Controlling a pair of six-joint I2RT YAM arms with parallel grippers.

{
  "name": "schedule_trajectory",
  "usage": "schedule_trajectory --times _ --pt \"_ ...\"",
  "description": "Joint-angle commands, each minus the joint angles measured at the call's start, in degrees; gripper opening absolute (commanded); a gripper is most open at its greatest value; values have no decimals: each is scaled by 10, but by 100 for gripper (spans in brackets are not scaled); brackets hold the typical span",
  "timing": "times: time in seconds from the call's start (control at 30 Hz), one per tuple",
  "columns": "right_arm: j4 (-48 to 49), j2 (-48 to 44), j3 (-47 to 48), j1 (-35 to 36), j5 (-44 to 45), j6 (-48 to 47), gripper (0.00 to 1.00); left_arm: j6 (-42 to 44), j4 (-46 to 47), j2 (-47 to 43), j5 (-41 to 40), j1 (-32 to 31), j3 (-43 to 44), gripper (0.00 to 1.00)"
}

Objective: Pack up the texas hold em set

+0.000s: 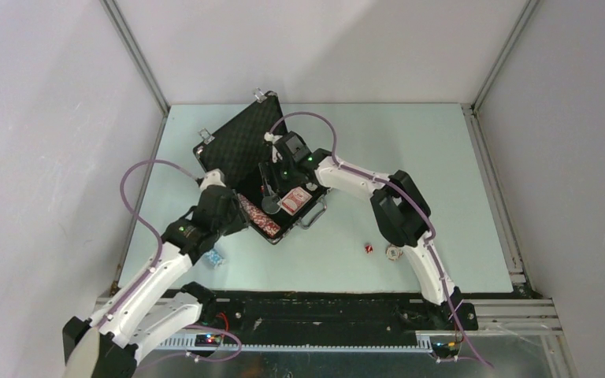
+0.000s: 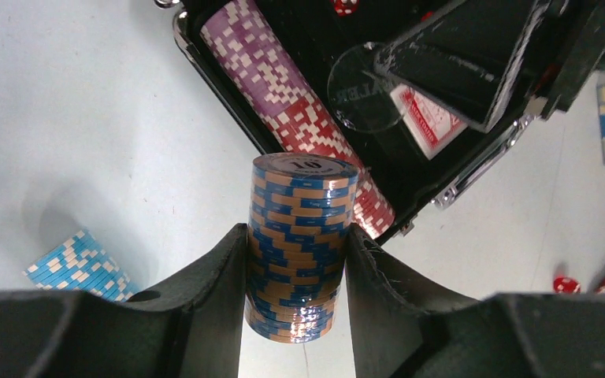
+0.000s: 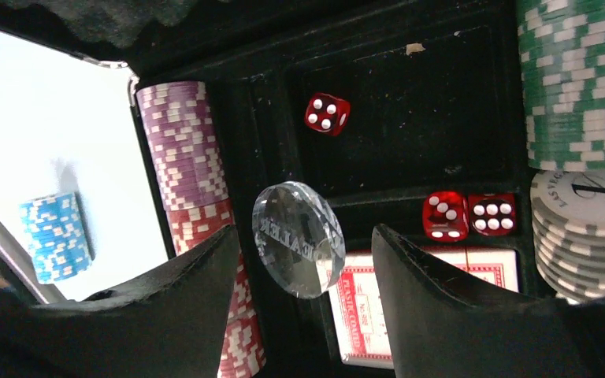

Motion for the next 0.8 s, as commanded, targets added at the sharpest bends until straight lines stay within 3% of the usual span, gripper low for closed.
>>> schedule_trajectory --times 0.0,0.23,0.53,0.77 --pt "-27 36 52 3 0 5 64 -41 65 -5 12 28 37 0" --pt "-55 53 75 5 -43 6 59 -63 87 9 19 67 50 0" --pt "-57 38 63 2 -80 -4 16 -76 124 51 17 79 69 0" --pt "-55 56 73 -9 -126 9 16 -106 138 92 -9 80 75 0"
